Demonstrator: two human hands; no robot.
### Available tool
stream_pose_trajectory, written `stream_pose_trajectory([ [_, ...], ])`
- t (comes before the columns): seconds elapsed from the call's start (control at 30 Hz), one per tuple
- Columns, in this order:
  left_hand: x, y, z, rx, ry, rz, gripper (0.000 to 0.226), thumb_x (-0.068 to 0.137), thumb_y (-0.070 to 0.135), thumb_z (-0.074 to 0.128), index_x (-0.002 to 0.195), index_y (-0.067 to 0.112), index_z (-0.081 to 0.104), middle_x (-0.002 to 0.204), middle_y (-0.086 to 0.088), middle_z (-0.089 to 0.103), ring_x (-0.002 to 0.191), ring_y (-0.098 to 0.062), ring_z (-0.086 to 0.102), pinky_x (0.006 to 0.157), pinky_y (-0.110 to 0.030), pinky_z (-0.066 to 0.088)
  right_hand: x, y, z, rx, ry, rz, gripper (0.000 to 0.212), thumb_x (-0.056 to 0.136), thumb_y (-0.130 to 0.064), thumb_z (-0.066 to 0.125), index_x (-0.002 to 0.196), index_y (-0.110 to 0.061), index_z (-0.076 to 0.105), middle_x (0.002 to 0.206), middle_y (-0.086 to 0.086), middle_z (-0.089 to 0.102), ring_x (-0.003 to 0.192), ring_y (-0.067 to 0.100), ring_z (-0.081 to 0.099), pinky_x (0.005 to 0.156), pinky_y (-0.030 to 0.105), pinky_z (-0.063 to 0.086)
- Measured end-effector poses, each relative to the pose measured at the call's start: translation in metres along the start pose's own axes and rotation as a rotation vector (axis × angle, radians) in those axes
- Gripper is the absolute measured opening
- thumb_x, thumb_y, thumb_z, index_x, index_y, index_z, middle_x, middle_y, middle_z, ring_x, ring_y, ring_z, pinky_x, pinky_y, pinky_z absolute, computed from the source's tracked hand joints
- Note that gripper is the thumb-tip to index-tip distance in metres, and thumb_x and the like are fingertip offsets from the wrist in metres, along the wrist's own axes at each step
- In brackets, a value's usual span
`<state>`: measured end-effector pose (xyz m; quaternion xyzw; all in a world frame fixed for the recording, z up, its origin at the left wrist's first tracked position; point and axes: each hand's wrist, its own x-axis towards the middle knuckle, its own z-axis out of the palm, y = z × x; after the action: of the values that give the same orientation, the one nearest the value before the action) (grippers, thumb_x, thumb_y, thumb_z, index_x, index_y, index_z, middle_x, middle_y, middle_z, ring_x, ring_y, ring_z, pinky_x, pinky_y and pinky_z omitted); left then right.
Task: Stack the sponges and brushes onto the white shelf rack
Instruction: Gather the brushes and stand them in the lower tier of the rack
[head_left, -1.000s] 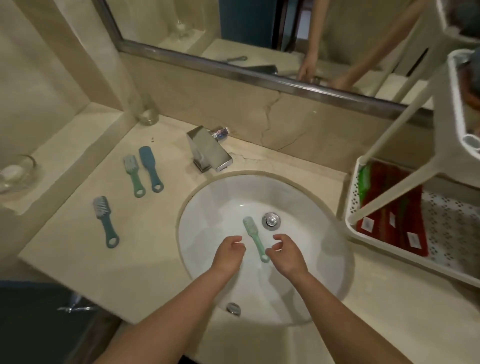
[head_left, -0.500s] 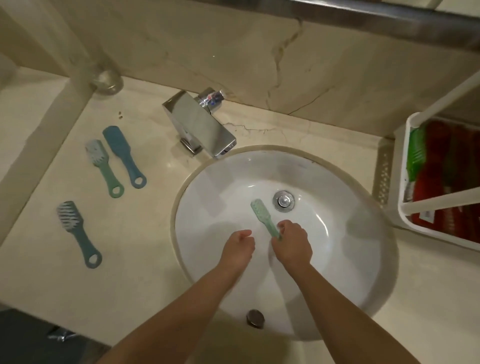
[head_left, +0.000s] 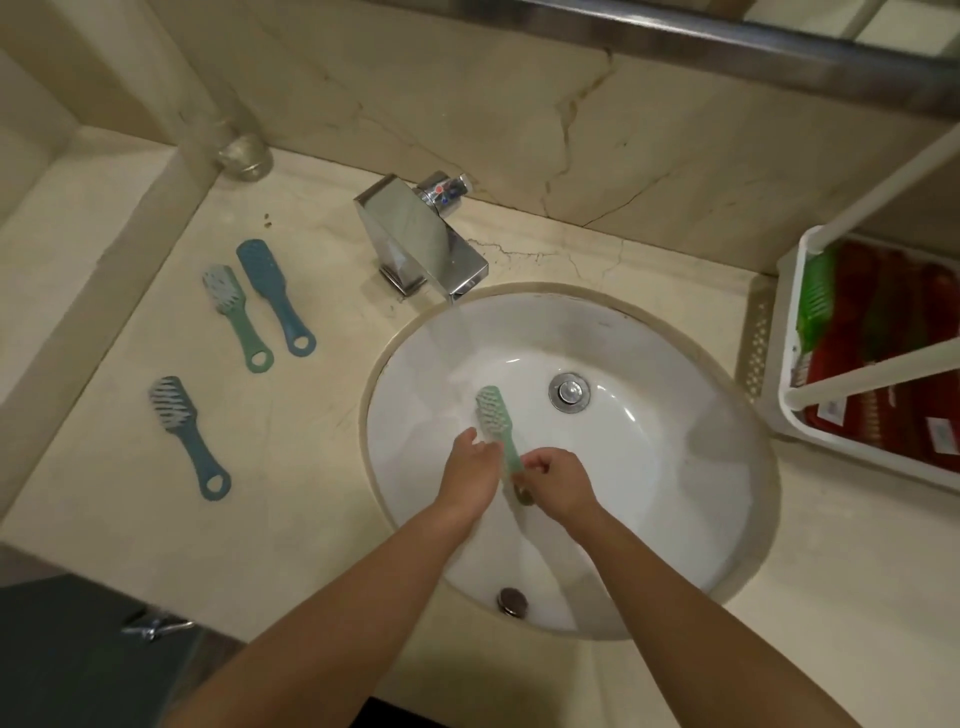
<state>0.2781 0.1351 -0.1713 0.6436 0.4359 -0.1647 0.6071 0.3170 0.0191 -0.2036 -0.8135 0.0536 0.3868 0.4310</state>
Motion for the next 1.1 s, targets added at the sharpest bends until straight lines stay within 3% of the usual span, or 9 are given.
stream_pose_trajectory([
  [0.1,-0.007,0.008,-0.005,-0.107,0.068,0.062,0.035,0.101,0.027,0.043,0.130,0.009,0.049,0.121,-0.009,0.061,0.100,-0.020,0.061,0.090,-0.033,0.050,-0.018,-0.014,-0.002,0.101,-0.076,-0.058,0.008,0.082,0.003,0.065,0.080,-0.004,0.068,0.050,-0.008,0.054,0.054,0.016,0.054,0.054,0.021,0.045],
  [0.17,-0.014,0.014,-0.011,-0.224,0.088,0.078,0.024,0.102,0.026,0.042,0.114,0.010,0.054,0.110,-0.010,0.067,0.097,-0.023,0.064,0.092,-0.035,0.051,-0.030,-0.026,-0.003,0.102,-0.111,-0.099,0.007,0.083,0.002,0.066,0.088,0.001,0.069,0.057,-0.002,0.056,0.056,0.015,0.053,0.055,0.019,0.044],
  [0.33,-0.030,0.028,-0.038,-0.408,0.165,0.123,0.024,0.103,0.025,0.039,0.112,0.006,0.050,0.087,-0.007,0.065,0.074,-0.019,0.066,0.068,-0.028,0.055,-0.050,-0.065,0.000,0.083,-0.220,-0.203,0.011,0.082,0.003,0.068,0.091,-0.001,0.071,0.070,0.009,0.060,0.059,0.014,0.053,0.055,0.014,0.042],
  [0.5,-0.036,0.033,-0.081,-0.461,0.357,0.176,0.023,0.104,0.029,0.033,0.112,0.011,0.044,0.079,-0.004,0.058,0.062,-0.014,0.059,0.053,-0.022,0.048,-0.054,-0.111,0.031,0.018,-0.299,-0.298,0.017,0.084,-0.001,0.065,0.074,-0.013,0.071,0.061,-0.009,0.064,0.051,-0.003,0.056,0.051,0.008,0.041],
  [0.63,-0.029,0.024,-0.125,-0.453,0.484,0.209,0.028,0.103,0.033,0.032,0.112,0.010,0.045,0.084,-0.009,0.057,0.060,-0.022,0.056,0.063,-0.031,0.048,-0.046,-0.145,0.068,-0.031,-0.195,-0.381,0.010,0.084,-0.011,0.062,0.077,-0.006,0.068,0.063,-0.007,0.064,0.060,0.007,0.060,0.058,0.023,0.049],
  [0.73,-0.022,0.018,-0.160,-0.410,0.553,0.195,0.033,0.102,0.035,0.033,0.119,0.009,0.045,0.100,-0.018,0.063,0.082,-0.042,0.060,0.070,-0.042,0.047,-0.035,-0.169,0.099,-0.056,-0.132,-0.433,0.011,0.082,-0.010,0.061,0.077,-0.018,0.066,0.068,-0.005,0.062,0.066,0.012,0.059,0.071,0.030,0.051],
  [0.8,-0.016,0.016,-0.183,-0.452,0.577,0.197,0.034,0.102,0.033,0.035,0.121,0.006,0.045,0.105,-0.022,0.063,0.076,-0.039,0.058,0.066,-0.041,0.047,-0.026,-0.186,0.119,-0.098,-0.094,-0.464,0.013,0.081,-0.012,0.061,0.080,-0.025,0.065,0.065,-0.010,0.059,0.062,0.008,0.056,0.066,0.025,0.047],
  [0.93,-0.001,0.013,-0.225,-0.515,0.594,0.193,0.022,0.102,0.033,0.038,0.105,0.014,0.049,0.082,-0.005,0.060,0.051,-0.017,0.045,0.051,-0.027,0.037,-0.004,-0.219,0.157,-0.212,-0.032,-0.516,0.011,0.082,-0.022,0.067,0.092,-0.024,0.064,0.069,-0.010,0.061,0.070,0.013,0.061,0.069,0.028,0.048],
  [1.1,0.012,0.010,-0.263,-0.519,0.557,0.212,0.016,0.099,0.033,0.042,0.088,0.025,0.050,0.077,0.001,0.063,0.046,-0.010,0.048,0.049,-0.027,0.042,0.019,-0.250,0.195,-0.459,0.056,-0.494,0.025,0.083,-0.034,0.065,0.104,-0.021,0.065,0.092,0.004,0.070,0.083,0.026,0.067,0.068,0.031,0.050],
])
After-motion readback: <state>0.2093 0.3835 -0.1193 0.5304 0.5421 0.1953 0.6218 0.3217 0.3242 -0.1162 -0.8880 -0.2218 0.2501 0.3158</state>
